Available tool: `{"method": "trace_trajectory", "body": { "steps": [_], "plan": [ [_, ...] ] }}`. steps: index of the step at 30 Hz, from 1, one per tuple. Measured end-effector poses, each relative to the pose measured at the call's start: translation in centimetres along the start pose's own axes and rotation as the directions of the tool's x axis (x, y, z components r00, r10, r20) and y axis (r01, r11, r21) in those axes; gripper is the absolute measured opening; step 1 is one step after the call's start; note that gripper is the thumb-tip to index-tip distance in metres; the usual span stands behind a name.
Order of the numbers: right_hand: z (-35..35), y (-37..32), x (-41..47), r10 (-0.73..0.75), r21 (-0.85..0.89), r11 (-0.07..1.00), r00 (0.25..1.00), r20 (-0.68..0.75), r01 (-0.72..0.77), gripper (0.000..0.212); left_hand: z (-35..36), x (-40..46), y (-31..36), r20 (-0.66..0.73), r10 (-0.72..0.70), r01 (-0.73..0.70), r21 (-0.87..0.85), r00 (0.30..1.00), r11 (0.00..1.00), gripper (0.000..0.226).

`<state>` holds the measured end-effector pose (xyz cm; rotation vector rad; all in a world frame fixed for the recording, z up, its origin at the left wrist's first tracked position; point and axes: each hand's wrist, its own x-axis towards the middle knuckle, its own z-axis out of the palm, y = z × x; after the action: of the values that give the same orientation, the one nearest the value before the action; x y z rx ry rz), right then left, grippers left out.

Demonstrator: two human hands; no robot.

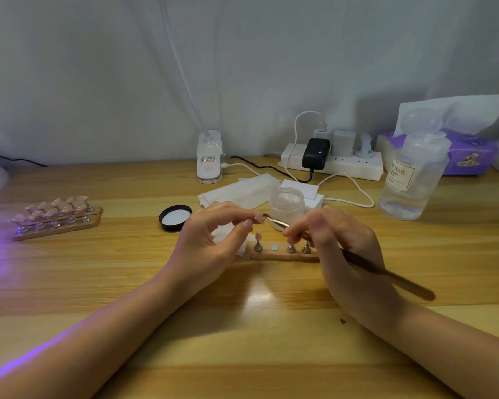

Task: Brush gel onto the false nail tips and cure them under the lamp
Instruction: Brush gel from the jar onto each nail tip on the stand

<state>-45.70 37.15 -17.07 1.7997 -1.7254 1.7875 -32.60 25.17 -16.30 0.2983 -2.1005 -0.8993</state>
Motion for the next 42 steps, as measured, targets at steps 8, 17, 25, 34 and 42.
{"method": "trace_trajectory", "body": {
  "steps": [8, 17, 25, 34, 42],
  "plan": [
    [-0.1, 0.3, -0.1, 0.094, 0.069, 0.993, 0.996, -0.002, -0.093, 0.039, 0.0, 0.0, 0.0, 0.004, 0.007, -0.008, 0.013, 1.0, 1.0, 0.019],
    [0.3, 0.0, 0.4, -0.057, -0.052, 0.997, 0.998, 0.025, 0.058, 0.039, 0.0, 0.1, 0.1, 0.002, 0.02, -0.02, 0.031, 1.0, 0.999, 0.022],
    [-0.1, 0.2, -0.1, 0.171, 0.09, 0.982, 0.985, -0.025, -0.169, 0.043, -0.1, 0.1, -0.1, -0.057, 0.074, -0.07, 0.073, 0.996, 0.995, 0.016],
    [-0.6, 0.2, 0.8, 0.293, 0.172, 0.946, 0.951, -0.103, -0.273, 0.03, -0.6, 1.2, 1.4, -0.098, -0.193, 0.154, -0.314, 0.976, 0.937, 0.013],
    [-1.6, 0.8, 1.5, 0.249, 0.069, 0.967, 0.964, -0.09, -0.243, 0.023, 0.6, 1.0, 1.1, 0.005, -0.079, 0.079, -0.085, 0.997, 0.993, 0.009]
  ]
}}
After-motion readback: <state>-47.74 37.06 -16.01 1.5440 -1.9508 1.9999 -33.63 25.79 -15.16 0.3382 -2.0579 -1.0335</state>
